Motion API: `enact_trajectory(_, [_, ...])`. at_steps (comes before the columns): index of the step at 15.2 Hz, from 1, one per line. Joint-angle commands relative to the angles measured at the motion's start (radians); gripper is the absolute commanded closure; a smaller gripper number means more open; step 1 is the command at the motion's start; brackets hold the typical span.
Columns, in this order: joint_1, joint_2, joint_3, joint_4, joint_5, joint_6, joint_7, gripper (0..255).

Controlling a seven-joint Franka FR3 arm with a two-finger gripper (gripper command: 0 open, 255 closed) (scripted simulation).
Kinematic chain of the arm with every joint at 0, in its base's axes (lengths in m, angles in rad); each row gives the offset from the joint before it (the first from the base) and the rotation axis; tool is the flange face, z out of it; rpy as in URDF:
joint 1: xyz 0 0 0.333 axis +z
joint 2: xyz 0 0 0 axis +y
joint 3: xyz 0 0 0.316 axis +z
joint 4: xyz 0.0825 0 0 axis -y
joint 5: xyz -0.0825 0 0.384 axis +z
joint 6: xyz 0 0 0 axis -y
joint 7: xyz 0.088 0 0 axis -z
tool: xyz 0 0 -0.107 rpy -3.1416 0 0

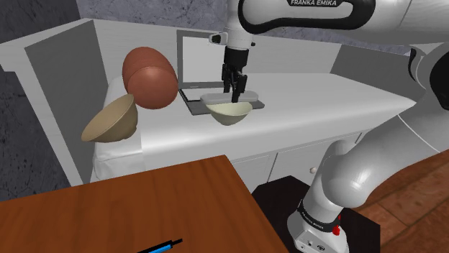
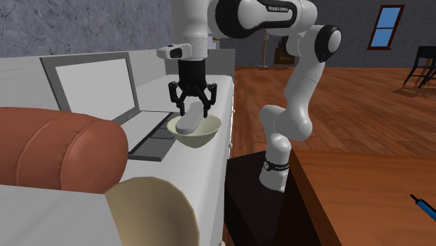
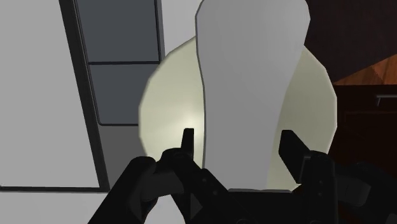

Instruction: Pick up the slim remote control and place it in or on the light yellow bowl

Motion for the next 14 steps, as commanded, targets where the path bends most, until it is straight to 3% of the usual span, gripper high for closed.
enact_trajectory(1, [0.001, -0.006, 0.001, -0.031, 0.0, 0.026, 0.002, 255])
enact_trajectory(10, [0.001, -0.008, 0.001, -0.05, 0.0, 0.043, 0.002, 255])
enact_trajectory(11, [0.001, -0.01, 0.0, -0.051, 0.0, 0.042, 0.001, 0])
enact_trajectory(14, [0.001, -0.009, 0.0, -0.05, 0.0, 0.042, 0.001, 0])
